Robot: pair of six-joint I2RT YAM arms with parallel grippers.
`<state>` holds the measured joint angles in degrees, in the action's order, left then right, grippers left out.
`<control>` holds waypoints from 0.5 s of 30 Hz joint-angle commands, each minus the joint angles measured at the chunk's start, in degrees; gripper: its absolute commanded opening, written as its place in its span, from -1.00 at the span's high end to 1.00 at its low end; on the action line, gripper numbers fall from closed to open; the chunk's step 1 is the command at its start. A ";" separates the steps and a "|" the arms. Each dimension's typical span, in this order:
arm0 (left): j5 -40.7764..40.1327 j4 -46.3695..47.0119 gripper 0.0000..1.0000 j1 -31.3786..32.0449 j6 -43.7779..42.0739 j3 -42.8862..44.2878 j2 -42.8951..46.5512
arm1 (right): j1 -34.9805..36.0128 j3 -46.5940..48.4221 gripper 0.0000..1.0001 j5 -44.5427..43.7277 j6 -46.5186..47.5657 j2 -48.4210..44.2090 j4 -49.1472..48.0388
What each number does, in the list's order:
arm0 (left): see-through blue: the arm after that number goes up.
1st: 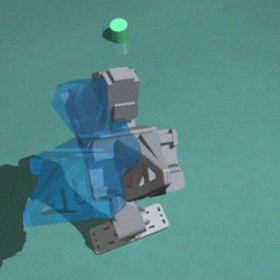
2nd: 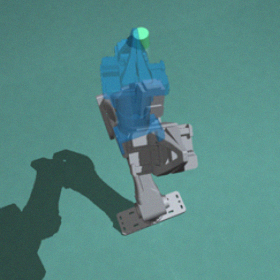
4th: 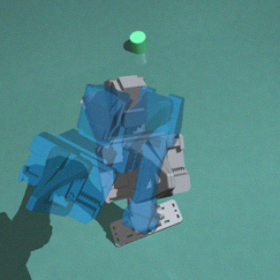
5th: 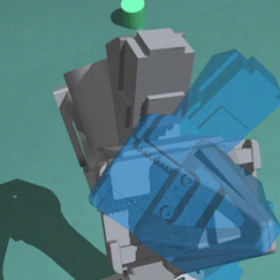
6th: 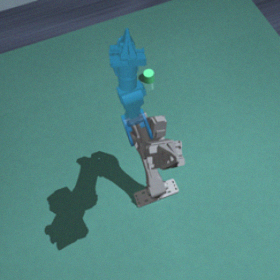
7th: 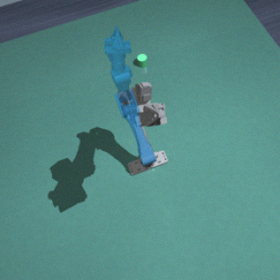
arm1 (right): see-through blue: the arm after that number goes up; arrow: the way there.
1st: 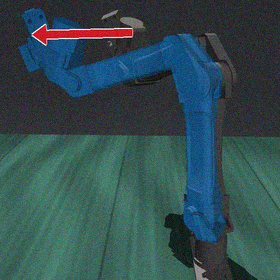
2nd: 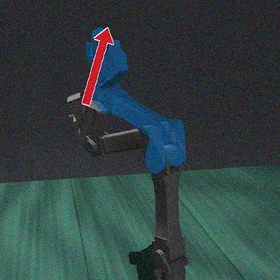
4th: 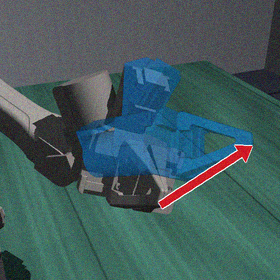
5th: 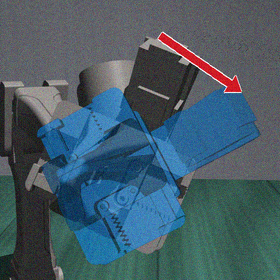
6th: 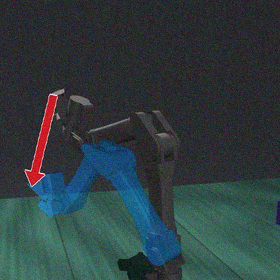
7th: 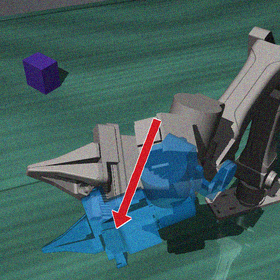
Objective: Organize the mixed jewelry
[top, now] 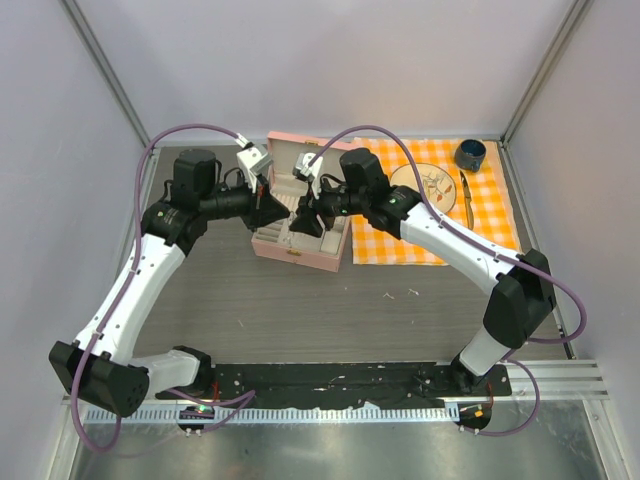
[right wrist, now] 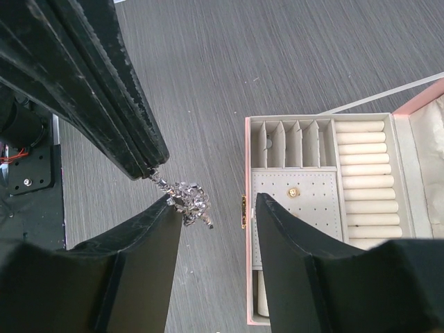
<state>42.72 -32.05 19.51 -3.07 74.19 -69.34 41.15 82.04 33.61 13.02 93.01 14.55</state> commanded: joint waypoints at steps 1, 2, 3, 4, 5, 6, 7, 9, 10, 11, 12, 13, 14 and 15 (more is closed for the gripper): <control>1.05 3.66 1.00 0.27 1.66 -0.10 0.79 | 0.25 1.19 -0.05 0.67 -0.89 -1.25 -3.03; 1.14 3.84 1.00 0.27 1.66 -0.19 0.70 | 0.25 1.19 -0.05 0.32 -0.89 -1.17 -3.03; 1.31 3.93 1.00 0.27 1.75 -0.19 0.79 | 0.25 1.11 -0.05 0.15 -0.89 -1.17 -3.21; 1.31 4.02 1.00 0.27 1.84 -0.28 0.79 | 0.25 1.19 -0.05 -0.03 -0.89 -1.08 -3.21; 1.40 4.10 1.00 0.27 2.01 -0.54 0.87 | 0.25 1.19 -0.05 -0.12 -0.89 -1.08 -3.47; 1.49 4.28 1.00 0.36 2.10 -0.54 0.87 | 0.25 1.19 -0.05 -0.21 -0.97 -0.99 -3.47; 1.58 4.37 1.00 0.36 2.28 -0.72 0.96 | 0.25 1.19 -0.05 -0.29 -1.24 -0.99 -3.56; 1.66 4.63 1.00 0.44 2.54 -0.89 0.96 | 0.25 1.28 -0.05 -0.47 -1.33 -0.90 -3.82; 1.67 4.72 1.00 0.53 2.63 -0.98 1.05 | 0.25 1.37 -0.05 -0.56 -1.41 -0.82 -3.74; 1.75 4.81 1.00 0.53 2.72 -1.07 0.96 | 0.34 1.46 -0.05 -0.56 -1.50 -0.73 -3.82; 1.67 4.81 1.00 0.53 2.81 -1.16 1.05 | 0.25 1.46 -0.04 -0.65 -1.50 -0.73 -4.00; 1.75 5.07 1.00 0.62 2.81 -1.07 1.14 | 0.25 1.46 -0.04 -0.73 -1.59 -0.55 -4.00; 1.75 5.07 1.00 0.62 2.81 -1.16 1.14 | 0.25 1.46 -0.05 -0.82 -1.59 -0.55 -4.09; 1.84 5.24 1.00 0.62 2.89 -1.24 1.14 | 0.25 1.37 -0.04 -0.91 -1.59 -0.55 -4.09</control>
<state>42.78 -29.89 19.84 -1.28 73.17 -69.34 41.15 82.04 33.32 11.90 93.01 13.67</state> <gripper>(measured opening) 0.012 0.524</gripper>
